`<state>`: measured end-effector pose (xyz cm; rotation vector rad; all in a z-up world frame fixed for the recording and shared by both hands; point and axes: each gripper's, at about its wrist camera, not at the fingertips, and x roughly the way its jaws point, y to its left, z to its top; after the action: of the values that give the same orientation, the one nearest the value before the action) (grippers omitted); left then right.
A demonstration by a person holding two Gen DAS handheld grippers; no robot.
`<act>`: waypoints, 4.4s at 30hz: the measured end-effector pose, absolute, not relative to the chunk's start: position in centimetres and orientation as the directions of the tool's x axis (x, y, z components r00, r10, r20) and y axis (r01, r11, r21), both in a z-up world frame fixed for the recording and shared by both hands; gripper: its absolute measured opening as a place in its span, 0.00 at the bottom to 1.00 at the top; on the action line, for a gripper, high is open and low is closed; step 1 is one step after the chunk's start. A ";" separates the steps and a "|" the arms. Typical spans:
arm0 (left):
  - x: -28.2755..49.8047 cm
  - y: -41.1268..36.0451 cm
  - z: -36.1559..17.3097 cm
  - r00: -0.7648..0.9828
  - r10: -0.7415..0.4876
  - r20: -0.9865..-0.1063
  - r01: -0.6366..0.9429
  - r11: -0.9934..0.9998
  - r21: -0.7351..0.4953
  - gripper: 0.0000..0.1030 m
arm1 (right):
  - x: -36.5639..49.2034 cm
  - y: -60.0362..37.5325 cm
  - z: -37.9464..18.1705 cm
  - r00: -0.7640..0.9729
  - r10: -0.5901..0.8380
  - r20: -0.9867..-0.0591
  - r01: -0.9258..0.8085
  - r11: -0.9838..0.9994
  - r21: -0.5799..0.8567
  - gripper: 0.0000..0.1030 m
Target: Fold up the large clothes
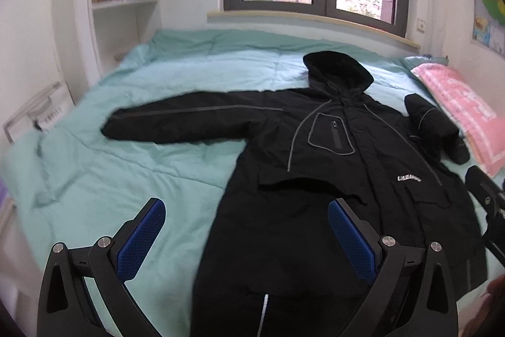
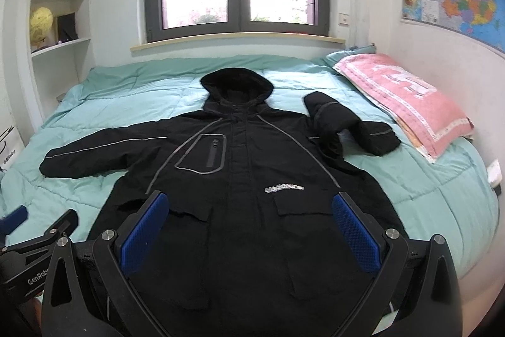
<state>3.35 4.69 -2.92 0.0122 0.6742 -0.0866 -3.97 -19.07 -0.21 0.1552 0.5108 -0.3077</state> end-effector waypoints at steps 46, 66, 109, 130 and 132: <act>33.5 31.7 -10.2 0.870 0.088 -0.486 -0.247 0.929 -0.275 0.21 | 24.6 -13.3 -14.7 0.820 -0.053 -0.570 0.112 0.991 0.069 0.94; 30.3 23.4 -5.3 0.842 0.217 -0.494 -0.245 0.969 0.008 0.18 | 20.3 -22.5 -16.3 0.702 -0.180 -0.689 0.285 0.958 0.041 0.93; 26.4 3.5 -7.6 0.722 -0.159 -0.673 0.170 0.984 -0.050 0.64 | 34.2 -23.1 -13.0 0.564 0.329 -0.757 0.141 0.866 0.481 0.74; 31.7 -10.6 -7.5 0.630 -0.351 -0.693 0.404 0.910 -0.095 0.64 | 26.7 -37.3 -2.0 0.737 -0.273 -0.619 0.292 0.954 -0.073 0.31; 32.8 -12.6 -9.9 0.584 -0.344 -0.735 0.417 0.904 -0.092 0.64 | 26.9 -39.5 -4.5 0.688 -0.294 -0.664 0.314 0.945 -0.093 0.31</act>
<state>32.79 -12.65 -9.93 0.0937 0.8362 -0.4446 26.89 -39.48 -4.52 0.0293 0.7378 -0.3403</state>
